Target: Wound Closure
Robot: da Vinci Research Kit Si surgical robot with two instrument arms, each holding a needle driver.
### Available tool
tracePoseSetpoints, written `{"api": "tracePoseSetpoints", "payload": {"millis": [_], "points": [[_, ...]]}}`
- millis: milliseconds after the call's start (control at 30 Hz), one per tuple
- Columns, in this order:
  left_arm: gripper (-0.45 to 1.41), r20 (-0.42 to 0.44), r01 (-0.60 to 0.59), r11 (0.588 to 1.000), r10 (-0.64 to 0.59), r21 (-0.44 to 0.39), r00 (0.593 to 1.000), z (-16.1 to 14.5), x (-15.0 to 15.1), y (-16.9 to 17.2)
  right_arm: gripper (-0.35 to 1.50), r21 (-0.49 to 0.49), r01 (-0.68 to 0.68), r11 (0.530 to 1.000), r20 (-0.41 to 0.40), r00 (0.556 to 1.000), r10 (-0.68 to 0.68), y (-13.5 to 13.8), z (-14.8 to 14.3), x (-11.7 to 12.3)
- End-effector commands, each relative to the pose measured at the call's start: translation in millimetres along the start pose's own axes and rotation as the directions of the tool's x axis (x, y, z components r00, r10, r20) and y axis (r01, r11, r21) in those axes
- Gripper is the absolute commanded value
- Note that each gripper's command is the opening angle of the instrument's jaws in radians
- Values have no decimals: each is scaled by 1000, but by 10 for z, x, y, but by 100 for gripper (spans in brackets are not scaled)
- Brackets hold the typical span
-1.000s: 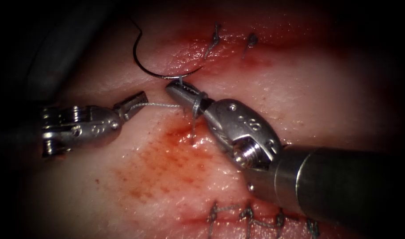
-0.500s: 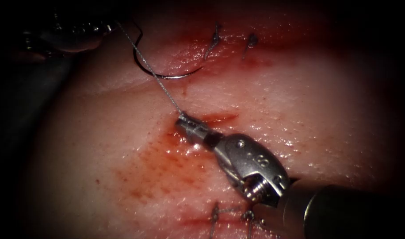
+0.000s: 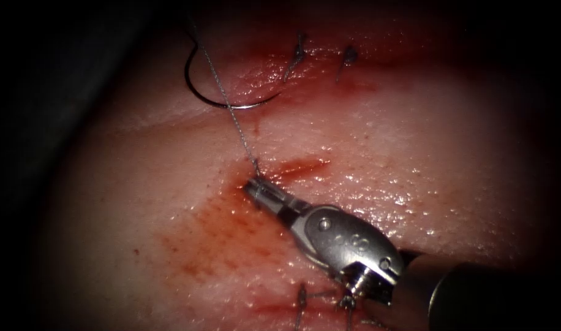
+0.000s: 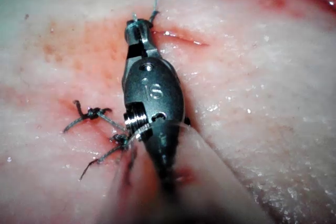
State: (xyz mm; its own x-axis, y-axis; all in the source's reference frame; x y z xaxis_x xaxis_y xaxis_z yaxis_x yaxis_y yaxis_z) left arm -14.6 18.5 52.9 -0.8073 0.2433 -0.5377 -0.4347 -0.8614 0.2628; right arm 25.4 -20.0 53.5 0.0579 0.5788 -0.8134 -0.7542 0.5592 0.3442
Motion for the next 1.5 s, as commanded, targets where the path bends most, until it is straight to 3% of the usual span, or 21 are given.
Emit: {"api": "tracePoseSetpoints", "payload": {"millis": [33, 233, 567, 1067, 1200, 1367, 1500], "points": [[-45, 1, 1, 1000, -1, 3, 1000, 11, 4, 0, -35, 2, 20, 1000, 14, 1000, -20, -8, -4, -4], [-45, 1, 1, 1000, -1, 9, 1000, 25, -1, -4, -35, 2, 30, 1000, 20, 999, -30, -11, -20, 3], [-45, -2, 14, 1000, -14, 15, 1000, 30, -3, -18, -35, 15, 37, 999, 20, 999, -38, -11, -22, 2], [-45, -15, 47, 998, -47, 46, 999, 33, -2, -36, -35, 88, 62, 994, 32, 997, -65, -40, -34, -13], [-45, -17, 52, 997, -51, 54, 999, 33, 0, -41, -35, 104, 67, 992, 67, 995, -75, -43, -40, -25], [-45, -32, 55, 995, -53, 82, 998, 37, 2, -58, -35, 112, 53, 992, 147, 987, -70, -51, -61, -58], [-45, -33, 49, 995, -47, 87, 998, 38, 1, -57, -35, 115, 53, 992, 157, 985, -71, -52, -66, -61]]}}
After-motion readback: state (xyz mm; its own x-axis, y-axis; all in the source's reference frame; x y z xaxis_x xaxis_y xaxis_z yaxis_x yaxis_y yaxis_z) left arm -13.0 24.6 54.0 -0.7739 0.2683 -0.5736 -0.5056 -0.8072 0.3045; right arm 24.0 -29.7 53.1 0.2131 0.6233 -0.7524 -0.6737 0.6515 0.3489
